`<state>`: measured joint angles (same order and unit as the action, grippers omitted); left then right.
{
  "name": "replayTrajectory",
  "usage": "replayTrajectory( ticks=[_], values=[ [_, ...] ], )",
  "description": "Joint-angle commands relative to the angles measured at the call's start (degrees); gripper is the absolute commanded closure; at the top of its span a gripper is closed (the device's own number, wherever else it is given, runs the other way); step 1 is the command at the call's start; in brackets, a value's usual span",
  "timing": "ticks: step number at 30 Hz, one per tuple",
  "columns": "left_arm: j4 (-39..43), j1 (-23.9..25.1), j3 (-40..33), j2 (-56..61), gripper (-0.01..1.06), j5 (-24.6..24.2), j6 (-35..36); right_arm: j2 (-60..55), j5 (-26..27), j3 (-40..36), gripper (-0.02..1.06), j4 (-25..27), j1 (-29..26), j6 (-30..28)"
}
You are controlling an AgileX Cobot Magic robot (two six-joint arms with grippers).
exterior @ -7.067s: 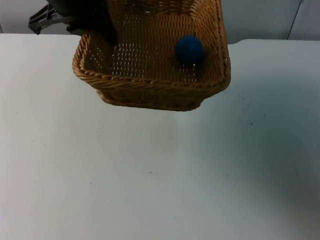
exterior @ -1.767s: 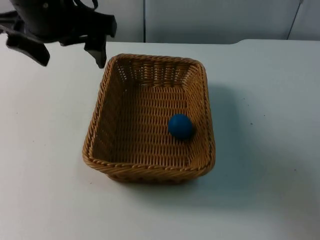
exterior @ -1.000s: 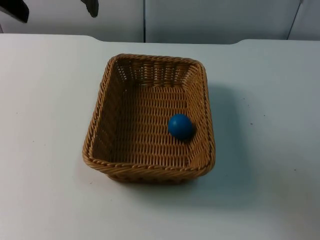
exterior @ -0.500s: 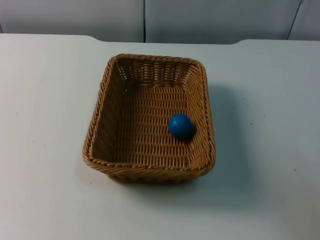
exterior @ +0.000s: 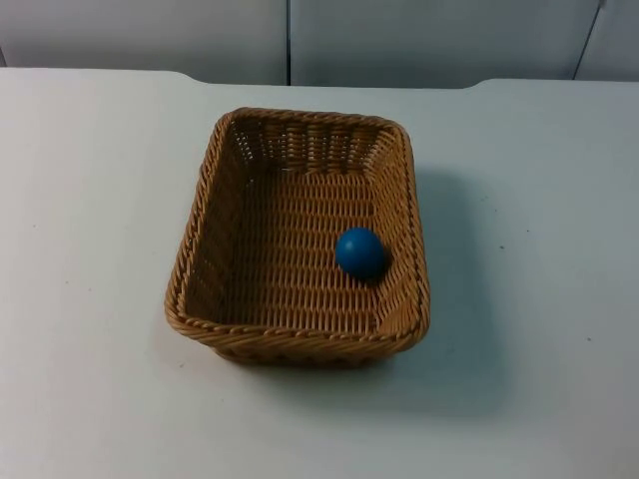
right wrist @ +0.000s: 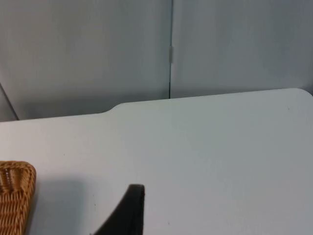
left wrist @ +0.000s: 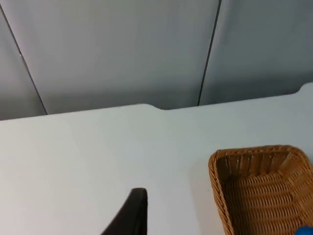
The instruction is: Pick up the basket with the left hand and place the ball into the basket with the right hand.
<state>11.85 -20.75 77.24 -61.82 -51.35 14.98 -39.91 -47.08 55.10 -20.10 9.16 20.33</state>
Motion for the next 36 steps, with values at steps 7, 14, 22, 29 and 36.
replayTrajectory(
  ticks=[7,14,22,29,36],
  values=[
    [4.07,-0.34,0.03,2.73,0.08,-12.29,6.48,3.24,-11.98,-0.22,0.00,1.60,0.15,-2.00],
    [1.26,-0.34,0.03,8.18,0.09,-10.89,-7.56,7.94,-10.45,-0.22,0.00,4.89,0.15,-8.56],
    [-4.60,-0.34,-2.86,18.42,0.09,-4.57,-14.98,15.20,-7.98,-0.22,0.00,13.43,0.15,-14.31],
    [-9.66,-0.34,-24.82,31.95,0.09,-0.74,-14.98,21.52,-8.09,-7.06,0.00,22.06,0.15,-20.02],
    [-11.53,-0.34,-34.96,41.08,0.09,-0.36,-14.98,28.77,-11.49,-13.98,0.00,23.19,0.15,-22.04]
  ],
)
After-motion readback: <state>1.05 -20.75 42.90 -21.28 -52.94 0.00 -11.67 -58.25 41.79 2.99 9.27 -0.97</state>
